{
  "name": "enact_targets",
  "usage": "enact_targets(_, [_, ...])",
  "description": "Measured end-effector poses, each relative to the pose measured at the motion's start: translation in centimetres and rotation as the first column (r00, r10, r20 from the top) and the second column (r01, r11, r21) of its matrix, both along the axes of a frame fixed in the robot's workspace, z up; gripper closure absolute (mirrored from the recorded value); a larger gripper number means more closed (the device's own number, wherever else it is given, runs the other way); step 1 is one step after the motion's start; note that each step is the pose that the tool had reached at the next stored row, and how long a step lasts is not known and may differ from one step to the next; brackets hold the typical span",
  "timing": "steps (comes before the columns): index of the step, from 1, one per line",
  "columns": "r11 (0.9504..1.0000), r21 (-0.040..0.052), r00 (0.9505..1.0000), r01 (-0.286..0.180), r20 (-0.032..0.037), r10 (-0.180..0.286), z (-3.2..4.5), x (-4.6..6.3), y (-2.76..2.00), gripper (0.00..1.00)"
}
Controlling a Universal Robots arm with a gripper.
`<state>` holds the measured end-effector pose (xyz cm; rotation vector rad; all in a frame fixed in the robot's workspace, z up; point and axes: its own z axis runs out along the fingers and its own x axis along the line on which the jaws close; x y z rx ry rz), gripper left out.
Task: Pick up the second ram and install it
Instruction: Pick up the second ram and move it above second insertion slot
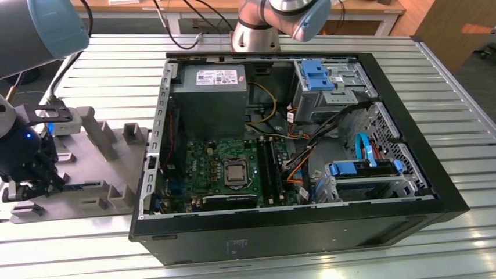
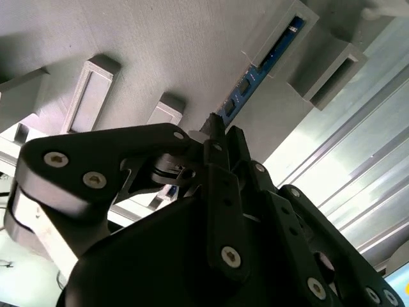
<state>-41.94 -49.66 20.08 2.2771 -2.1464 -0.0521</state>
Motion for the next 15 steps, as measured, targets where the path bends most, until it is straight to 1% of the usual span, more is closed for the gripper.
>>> enact_targets(1, [1.0000, 0.0001, 1.0000, 0.000, 0.0000, 0.000, 0.00, 0.00, 0.00, 0.79])
enact_targets(4, [1.0000, 0.0004, 1.0000, 0.000, -0.0001, 0.000, 0.00, 0.00, 0.00, 0.79])
enact_targets(6, [0.9999, 0.0129, 1.0000, 0.000, 0.0002, 0.000, -0.01, -0.01, 0.00, 0.79])
enact_targets(9, [0.9999, 0.0131, 1.0000, 0.004, 0.0000, -0.004, 0.00, 0.00, -0.03, 0.79])
enact_targets(12, [0.9992, 0.0133, 0.9993, 0.037, 0.0002, -0.037, -0.05, 0.00, -0.04, 0.79])
enact_targets(15, [0.9988, 0.0132, 0.9989, 0.047, 0.0001, -0.047, -0.04, 0.00, -0.04, 0.79])
